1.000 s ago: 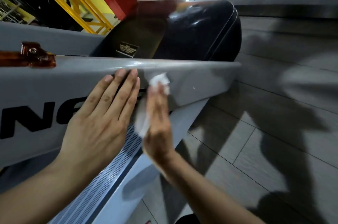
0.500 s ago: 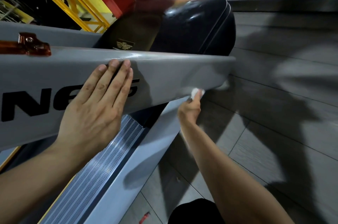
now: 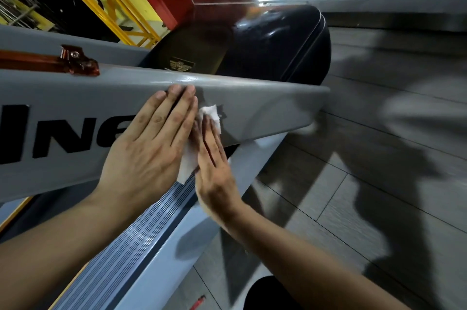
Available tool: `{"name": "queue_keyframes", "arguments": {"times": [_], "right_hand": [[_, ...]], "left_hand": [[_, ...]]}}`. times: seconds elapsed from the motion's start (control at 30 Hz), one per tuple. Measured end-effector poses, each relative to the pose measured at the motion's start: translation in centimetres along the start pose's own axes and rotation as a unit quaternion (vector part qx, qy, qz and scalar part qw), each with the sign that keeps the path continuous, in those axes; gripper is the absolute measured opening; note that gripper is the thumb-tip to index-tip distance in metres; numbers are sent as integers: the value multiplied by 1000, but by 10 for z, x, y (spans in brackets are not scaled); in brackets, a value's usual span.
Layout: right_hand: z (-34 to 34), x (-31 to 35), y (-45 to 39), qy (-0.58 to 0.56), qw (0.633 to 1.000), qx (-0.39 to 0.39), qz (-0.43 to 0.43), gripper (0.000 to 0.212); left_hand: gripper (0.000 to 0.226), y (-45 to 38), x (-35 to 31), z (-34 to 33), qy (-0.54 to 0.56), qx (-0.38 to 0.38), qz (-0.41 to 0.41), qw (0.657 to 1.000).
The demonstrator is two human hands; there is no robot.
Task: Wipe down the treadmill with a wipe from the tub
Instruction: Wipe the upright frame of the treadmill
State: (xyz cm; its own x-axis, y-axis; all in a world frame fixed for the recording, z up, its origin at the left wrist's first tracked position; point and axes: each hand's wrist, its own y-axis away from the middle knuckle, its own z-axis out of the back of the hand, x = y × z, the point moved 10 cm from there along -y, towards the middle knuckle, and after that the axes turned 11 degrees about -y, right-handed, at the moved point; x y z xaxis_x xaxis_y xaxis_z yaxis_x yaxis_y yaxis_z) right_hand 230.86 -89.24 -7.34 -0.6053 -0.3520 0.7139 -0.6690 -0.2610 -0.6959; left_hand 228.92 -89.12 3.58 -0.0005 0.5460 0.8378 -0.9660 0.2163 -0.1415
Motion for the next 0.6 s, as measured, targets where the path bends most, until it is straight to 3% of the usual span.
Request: {"name": "queue_keyframes", "arguments": {"times": [0.1,0.17,0.27,0.33,0.37,0.43,0.5,0.6], "right_hand": [[10,-28,8,97,992,23,79,59],[25,-59,14,149,985,47,73,63],[61,-106,20,135,989,9,-57,64],[82,-127,19,75,979,-59,-179,80],[83,-125,15,57,977,-67,-197,85],[65,-93,-2,36,990,-36,-129,85],[40,-55,-15,14,999,27,-26,72],[41,-49,-22,34,998,45,4,58]], "left_hand": [[70,0,1,0,-2,-2,1,1000],[70,-1,0,1,-3,-3,1,1000],[67,-2,0,3,-7,-9,0,1000],[67,-2,-2,3,-16,-10,-8,1000],[67,-1,-3,2,-19,-10,-10,1000],[65,-1,-5,0,-26,-14,-10,1000],[64,-2,-6,0,-23,-16,-4,1000],[65,-3,-5,1,0,-10,5,1000]]}}
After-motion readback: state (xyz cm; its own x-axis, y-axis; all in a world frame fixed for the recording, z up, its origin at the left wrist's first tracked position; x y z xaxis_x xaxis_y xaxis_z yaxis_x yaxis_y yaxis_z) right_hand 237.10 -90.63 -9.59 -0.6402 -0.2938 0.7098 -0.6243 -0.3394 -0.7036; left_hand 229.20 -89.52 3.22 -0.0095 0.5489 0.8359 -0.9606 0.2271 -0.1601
